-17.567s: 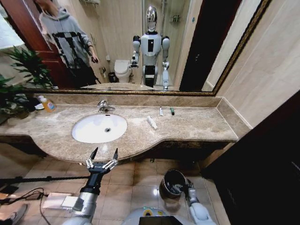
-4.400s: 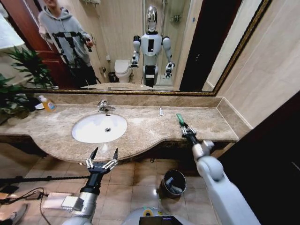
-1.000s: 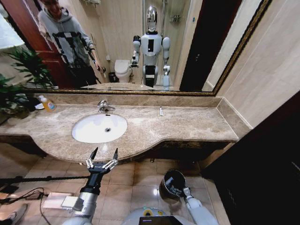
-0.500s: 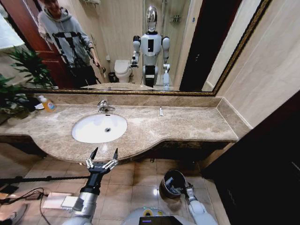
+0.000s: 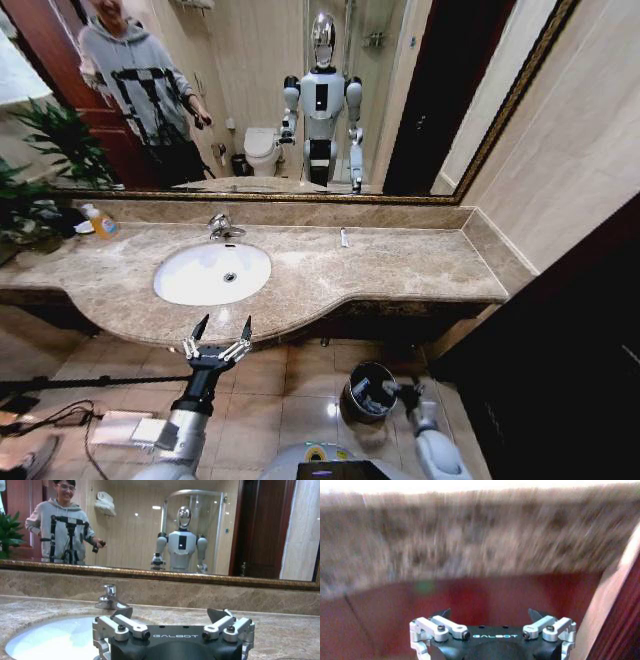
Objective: Pick up the trash from the sink and place it in the trash bin.
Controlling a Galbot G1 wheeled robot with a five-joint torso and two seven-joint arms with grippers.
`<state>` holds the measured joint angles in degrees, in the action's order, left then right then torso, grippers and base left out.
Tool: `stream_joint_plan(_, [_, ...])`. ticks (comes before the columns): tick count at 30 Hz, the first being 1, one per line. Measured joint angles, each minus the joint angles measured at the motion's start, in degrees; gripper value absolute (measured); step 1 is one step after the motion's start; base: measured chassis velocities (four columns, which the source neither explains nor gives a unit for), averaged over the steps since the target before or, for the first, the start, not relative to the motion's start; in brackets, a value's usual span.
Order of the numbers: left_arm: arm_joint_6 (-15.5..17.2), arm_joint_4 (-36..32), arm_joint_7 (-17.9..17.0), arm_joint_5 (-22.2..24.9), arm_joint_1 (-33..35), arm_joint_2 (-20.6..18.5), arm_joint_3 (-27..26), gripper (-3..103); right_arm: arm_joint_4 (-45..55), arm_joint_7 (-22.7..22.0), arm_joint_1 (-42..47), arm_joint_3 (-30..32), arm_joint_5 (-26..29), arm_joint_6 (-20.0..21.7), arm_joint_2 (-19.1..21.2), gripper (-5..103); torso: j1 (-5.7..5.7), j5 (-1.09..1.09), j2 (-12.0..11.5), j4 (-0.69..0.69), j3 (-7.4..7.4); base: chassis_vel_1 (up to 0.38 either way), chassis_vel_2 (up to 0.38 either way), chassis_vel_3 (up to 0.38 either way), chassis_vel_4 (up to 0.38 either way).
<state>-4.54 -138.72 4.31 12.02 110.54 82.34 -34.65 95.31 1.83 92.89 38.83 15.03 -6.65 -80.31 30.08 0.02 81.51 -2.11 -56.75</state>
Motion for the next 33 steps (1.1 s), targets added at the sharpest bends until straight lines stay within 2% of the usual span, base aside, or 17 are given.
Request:
stream_joint_plan(2, [0.00, 0.00, 0.00, 0.00, 0.00, 0.00, 0.00, 100, 5.96, 0.43, 5.23, 2.45, 0.26, -2.43, 0.38, 100, 0.00, -0.05, 0.00, 0.02, 0.00, 0.000, 0.000, 0.000, 0.000])
stream_joint_plan(7, [0.00, 0.00, 0.01, 0.00, 0.00, 0.00, 0.00, 100, 14.50, -0.44, 9.48, 6.39, 1.86, -4.13, 0.16, 100, -0.01, -0.02, 0.01, 0.02, 0.01, 0.000, 0.000, 0.000, 0.000])
stream_joint_plan(10, [0.00, 0.00, 0.01, 0.00, 0.00, 0.00, 0.00, 100, 19.73, -1.04, 9.89, 7.65, 2.98, -3.11, -0.79, 100, 0.00, -0.02, 0.00, 0.00, 0.00, 0.000, 0.000, 0.000, 0.000])
stream_joint_plan(12, [0.00, 0.00, 0.01, 0.00, 0.00, 0.00, 0.00, 100, 24.49, -1.38, 8.67, 7.76, 3.48, -0.18, -2.15, 100, 0.00, -0.02, 0.00, 0.01, 0.00, 0.000, 0.000, 0.000, 0.000])
stream_joint_plan(14, [0.00, 0.00, 0.01, 0.00, 0.00, 0.00, 0.00, 100, 25.50, -1.57, 8.21, 7.55, 3.64, 0.66, -2.31, 100, 0.00, -0.02, 0.00, 0.01, 0.00, 0.000, 0.000, 0.000, 0.000])
stream_joint_plan(15, [0.00, 0.00, 0.01, 0.00, 0.00, 0.00, 0.00, 100, 28.58, -2.30, 6.21, 6.40, 4.33, 3.79, -2.33, 100, 0.00, -0.02, 0.00, 0.01, 0.00, 0.000, 0.000, 0.000, 0.000])
stream_joint_plan(16, [0.00, 0.00, 0.01, 0.00, 0.00, 0.00, 0.00, 100, 29.56, -2.60, 5.35, 5.87, 4.66, 5.01, -2.18, 100, 0.00, -0.02, 0.00, 0.01, 0.00, 0.000, 0.000, 0.000, 0.000])
stream_joint_plan(17, [0.00, 0.00, 0.01, 0.00, 0.00, 0.00, 0.00, 100, 29.56, -2.60, 5.35, 5.87, 4.66, 5.01, -2.18, 100, 0.00, -0.02, 0.00, 0.01, 0.00, 0.000, 0.000, 0.000, 0.000])
stream_joint_plan(20, [0.00, 0.00, 0.01, 0.00, 0.00, -0.01, 0.00, 100, 32.05, -4.49, -1.50, 2.46, 7.00, 11.91, 1.04, 100, 0.00, -0.02, 0.00, 0.00, 0.00, 0.000, 0.000, 0.000, 0.000])
stream_joint_plan(22, [0.00, 0.00, 0.01, 0.00, 0.00, 0.00, 0.00, 100, 31.84, -4.59, -2.83, 1.76, 7.30, 12.74, 2.01, 100, 0.00, -0.01, 0.00, 0.00, -0.01, 0.000, 0.000, 0.000, 0.000])
stream_joint_plan(26, [0.00, 0.00, 0.01, 0.00, 0.00, 0.00, 0.00, 100, 27.30, -4.42, -10.76, -3.32, 10.00, 15.93, 10.80, 100, 0.00, 0.00, 0.00, 0.00, -0.01, 0.000, 0.000, 0.000, 0.000])
stream_joint_plan(32, [0.00, 0.00, 0.00, 0.00, 0.00, 0.00, 0.00, 100, 23.17, -4.64, -18.92, -8.27, 13.11, 17.84, 13.66, 100, 0.00, -0.01, 0.00, 0.00, -0.01, 0.000, 0.000, 0.000, 0.000])
stream_joint_plan(33, [0.00, 0.00, -0.01, 0.00, 0.00, 0.00, 0.00, 100, 21.38, -4.83, -22.30, -10.61, 13.71, 18.31, 14.01, 100, 0.00, -0.02, 0.00, 0.01, -0.01, 0.000, 0.000, 0.000, 0.000])
